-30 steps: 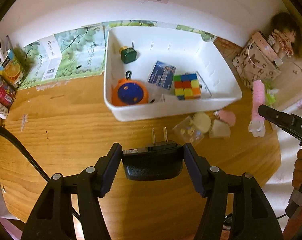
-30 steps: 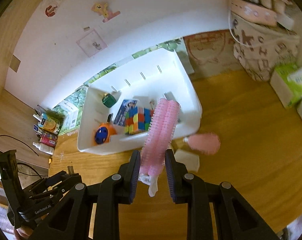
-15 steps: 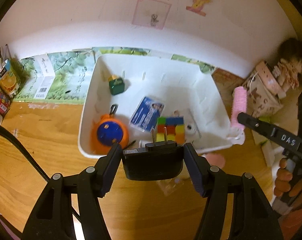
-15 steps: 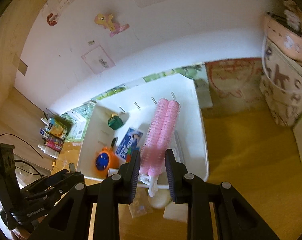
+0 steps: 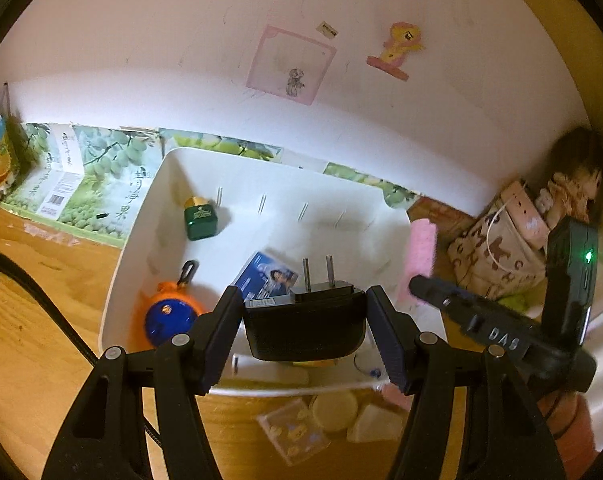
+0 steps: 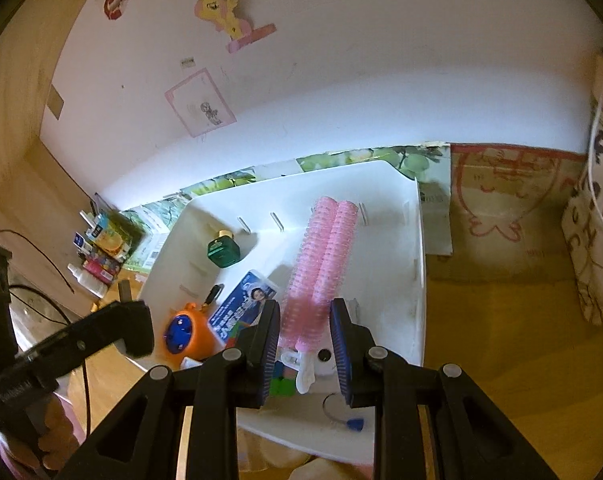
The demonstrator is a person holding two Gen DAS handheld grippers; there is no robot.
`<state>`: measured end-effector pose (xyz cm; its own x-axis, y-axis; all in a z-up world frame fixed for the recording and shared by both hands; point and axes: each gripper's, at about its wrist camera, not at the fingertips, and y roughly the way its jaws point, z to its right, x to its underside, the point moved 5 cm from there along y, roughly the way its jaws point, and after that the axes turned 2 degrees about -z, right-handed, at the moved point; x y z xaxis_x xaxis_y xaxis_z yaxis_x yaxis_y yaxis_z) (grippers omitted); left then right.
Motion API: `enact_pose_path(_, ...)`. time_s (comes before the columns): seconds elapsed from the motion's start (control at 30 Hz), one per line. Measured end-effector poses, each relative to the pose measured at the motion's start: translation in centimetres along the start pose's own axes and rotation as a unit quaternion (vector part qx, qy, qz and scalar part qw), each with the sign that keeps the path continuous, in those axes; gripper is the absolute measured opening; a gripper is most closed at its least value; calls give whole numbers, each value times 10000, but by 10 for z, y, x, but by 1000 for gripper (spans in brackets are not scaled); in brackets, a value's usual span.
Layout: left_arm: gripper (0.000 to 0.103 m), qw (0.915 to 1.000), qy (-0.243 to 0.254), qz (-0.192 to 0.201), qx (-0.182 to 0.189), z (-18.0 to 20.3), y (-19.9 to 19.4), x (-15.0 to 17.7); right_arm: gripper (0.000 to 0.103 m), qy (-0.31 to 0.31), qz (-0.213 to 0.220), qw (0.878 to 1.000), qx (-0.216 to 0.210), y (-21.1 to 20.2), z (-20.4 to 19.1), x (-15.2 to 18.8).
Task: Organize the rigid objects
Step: 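Lower the black charger and pink roller into the tray and open both tools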
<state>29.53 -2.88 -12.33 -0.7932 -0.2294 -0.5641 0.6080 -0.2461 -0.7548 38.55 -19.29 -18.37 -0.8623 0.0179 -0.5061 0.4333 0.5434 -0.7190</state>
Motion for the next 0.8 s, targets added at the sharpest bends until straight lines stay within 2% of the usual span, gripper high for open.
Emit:
enact_pose_path(0.27,67,9997,-131,-126,179,1,31,6,26,-547,214,9982,148,18,-2,-3)
enact_pose_path(0.53,67,9994,-284,-114,135,0,37,8,29,-678,216,9973,191,28,-3,-3)
enact_pose_path(0.6,70,9994,-324,-100,121,-1,37,7,31,-697,199,9971,218,29,-2,-3)
enact_pose_path(0.67,79,9993,-365,-16,116,-2,33,6,43,-668,195,9974,181,29,-2,-3)
enact_pose_path(0.73,79,9991,-391,98,117,-2,28,3,51,-637,240,9975,168,28,-1,-3)
enact_pose_path(0.8,79,9991,-393,139,108,-3,25,2,55,-623,299,9975,156,25,-1,-4)
